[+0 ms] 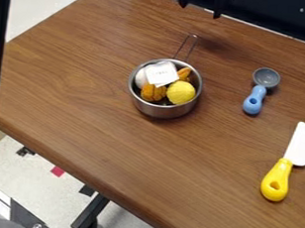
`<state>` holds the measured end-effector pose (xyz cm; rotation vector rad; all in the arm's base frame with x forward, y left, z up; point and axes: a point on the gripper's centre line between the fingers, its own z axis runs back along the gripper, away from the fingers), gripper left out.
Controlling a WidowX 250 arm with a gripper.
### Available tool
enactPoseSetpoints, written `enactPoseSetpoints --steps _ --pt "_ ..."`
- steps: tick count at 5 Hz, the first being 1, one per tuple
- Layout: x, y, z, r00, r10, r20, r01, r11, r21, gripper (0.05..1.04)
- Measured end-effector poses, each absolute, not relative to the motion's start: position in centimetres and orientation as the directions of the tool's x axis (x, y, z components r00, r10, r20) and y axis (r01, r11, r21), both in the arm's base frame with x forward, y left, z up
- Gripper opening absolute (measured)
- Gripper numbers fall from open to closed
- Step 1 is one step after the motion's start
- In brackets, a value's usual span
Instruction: Move yellow object to left bottom of silver pot
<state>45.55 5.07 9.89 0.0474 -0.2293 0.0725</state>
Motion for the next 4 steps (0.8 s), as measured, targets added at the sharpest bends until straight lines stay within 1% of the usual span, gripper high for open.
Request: enactPoseSetpoints --steps 1,2,3,4 --pt "45.2 5.0 7.7 0.981 0.08 0.178 -0.088 0.995 0.036 0.998" --pt "44.7 5.4 6.6 0.958 0.219 0.186 -0.232 0.971 0.05 0.998" --pt "44.7 5.7 7.4 0.94 0.288 0.185 -0.303 0.951 0.056 0.998" --pt "44.4 6.0 9.0 0.911 0.331 0.246 -0.353 0.934 0.052 0.998"
